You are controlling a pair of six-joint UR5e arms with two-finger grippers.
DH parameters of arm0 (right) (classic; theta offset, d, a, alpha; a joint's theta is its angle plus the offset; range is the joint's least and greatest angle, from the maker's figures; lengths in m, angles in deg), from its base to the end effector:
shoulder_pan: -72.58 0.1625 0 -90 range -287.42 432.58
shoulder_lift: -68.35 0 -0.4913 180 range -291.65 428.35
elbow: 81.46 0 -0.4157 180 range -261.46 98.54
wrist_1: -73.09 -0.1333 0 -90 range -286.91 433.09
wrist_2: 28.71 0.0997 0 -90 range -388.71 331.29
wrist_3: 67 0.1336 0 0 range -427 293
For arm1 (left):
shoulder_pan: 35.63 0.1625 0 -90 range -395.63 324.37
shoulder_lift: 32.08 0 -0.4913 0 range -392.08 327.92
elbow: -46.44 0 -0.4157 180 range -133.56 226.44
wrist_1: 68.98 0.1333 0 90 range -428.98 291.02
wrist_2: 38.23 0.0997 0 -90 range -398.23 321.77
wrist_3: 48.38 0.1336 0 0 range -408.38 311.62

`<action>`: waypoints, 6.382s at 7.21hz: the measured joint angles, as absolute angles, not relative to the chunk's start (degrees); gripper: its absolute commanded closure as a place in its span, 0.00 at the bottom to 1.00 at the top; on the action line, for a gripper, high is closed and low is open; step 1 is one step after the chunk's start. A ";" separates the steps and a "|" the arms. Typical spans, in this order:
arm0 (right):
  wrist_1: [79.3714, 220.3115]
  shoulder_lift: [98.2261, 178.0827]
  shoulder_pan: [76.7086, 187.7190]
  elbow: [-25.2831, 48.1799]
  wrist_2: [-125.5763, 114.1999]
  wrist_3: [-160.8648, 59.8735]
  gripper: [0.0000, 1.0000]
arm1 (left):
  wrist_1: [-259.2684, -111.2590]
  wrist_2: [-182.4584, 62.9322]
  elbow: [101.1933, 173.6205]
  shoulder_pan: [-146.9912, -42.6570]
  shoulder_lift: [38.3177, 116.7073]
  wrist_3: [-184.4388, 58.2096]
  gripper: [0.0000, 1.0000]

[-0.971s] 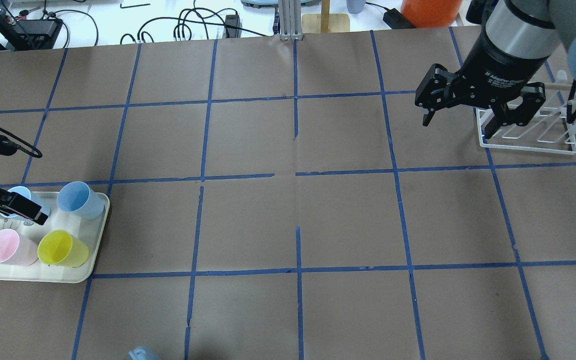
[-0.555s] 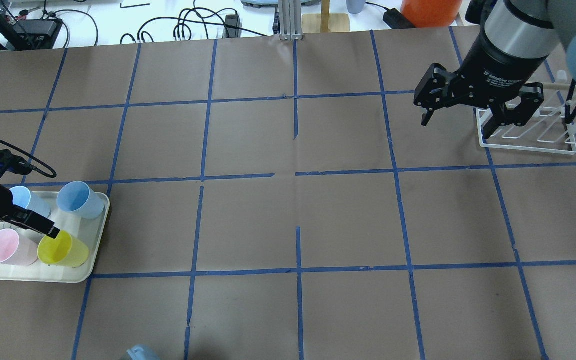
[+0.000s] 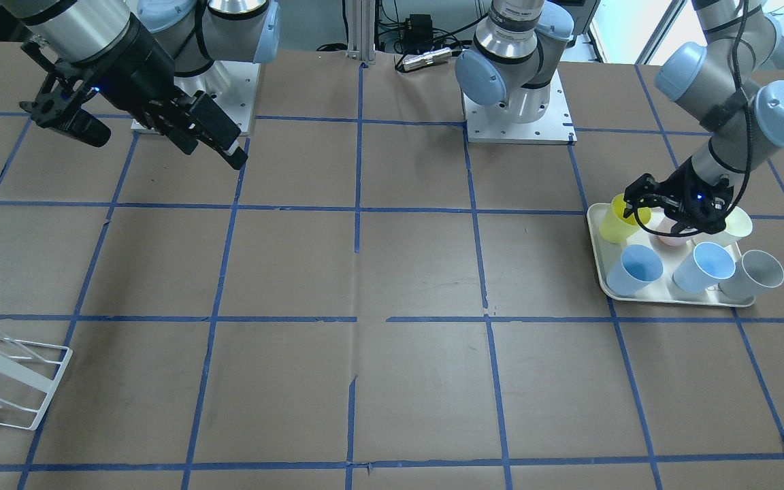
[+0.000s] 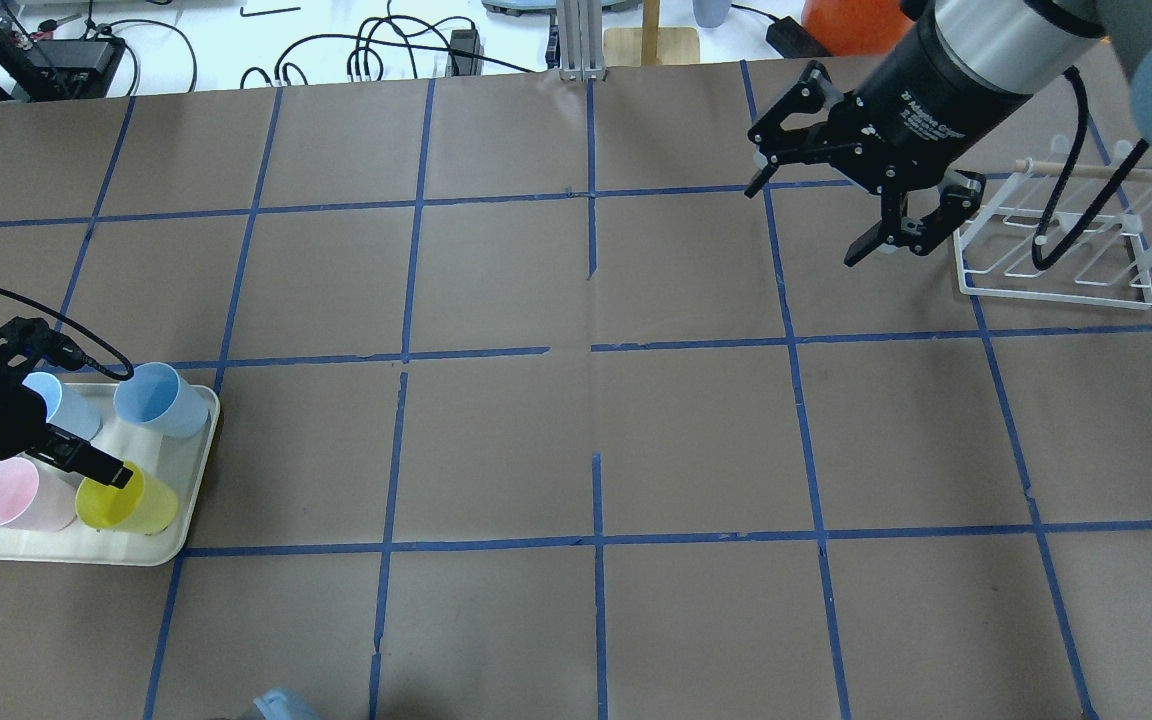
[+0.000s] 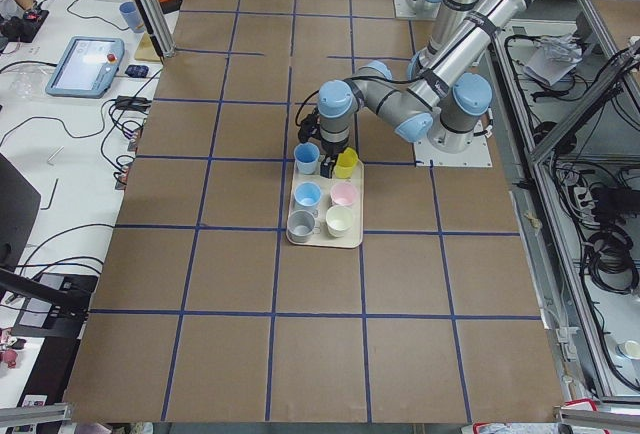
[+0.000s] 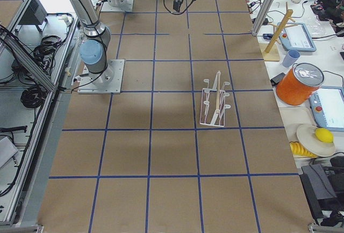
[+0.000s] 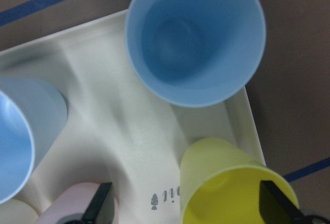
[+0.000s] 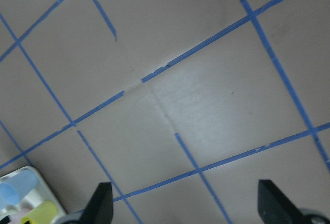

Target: Transfer IKEA cup to right arm and place on rack

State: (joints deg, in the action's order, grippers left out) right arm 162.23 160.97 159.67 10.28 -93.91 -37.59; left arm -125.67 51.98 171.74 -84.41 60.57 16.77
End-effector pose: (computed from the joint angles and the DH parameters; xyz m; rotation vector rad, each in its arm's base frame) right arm 0.1641 -0.5019 0.5384 0.7561 2.6096 0.1365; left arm 0.1894 -0.4178 0.2564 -0.6383 -3.0110 -0.0792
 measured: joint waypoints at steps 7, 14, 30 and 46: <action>168.16 156.11 159.52 11.32 -58.67 -4.10 0.00 | -124.29 52.12 172.84 -84.23 62.64 22.99 0.66; 168.94 154.13 159.48 13.06 -47.89 1.90 0.00 | -128.27 49.23 169.55 -84.29 59.59 22.75 1.00; 168.62 152.57 160.70 12.56 -36.03 10.44 0.00 | -140.15 -42.82 161.31 -111.64 51.91 -43.41 1.00; 171.59 154.94 164.68 11.77 -34.74 16.96 1.00 | -139.57 -42.36 161.92 -113.71 51.07 -43.33 0.00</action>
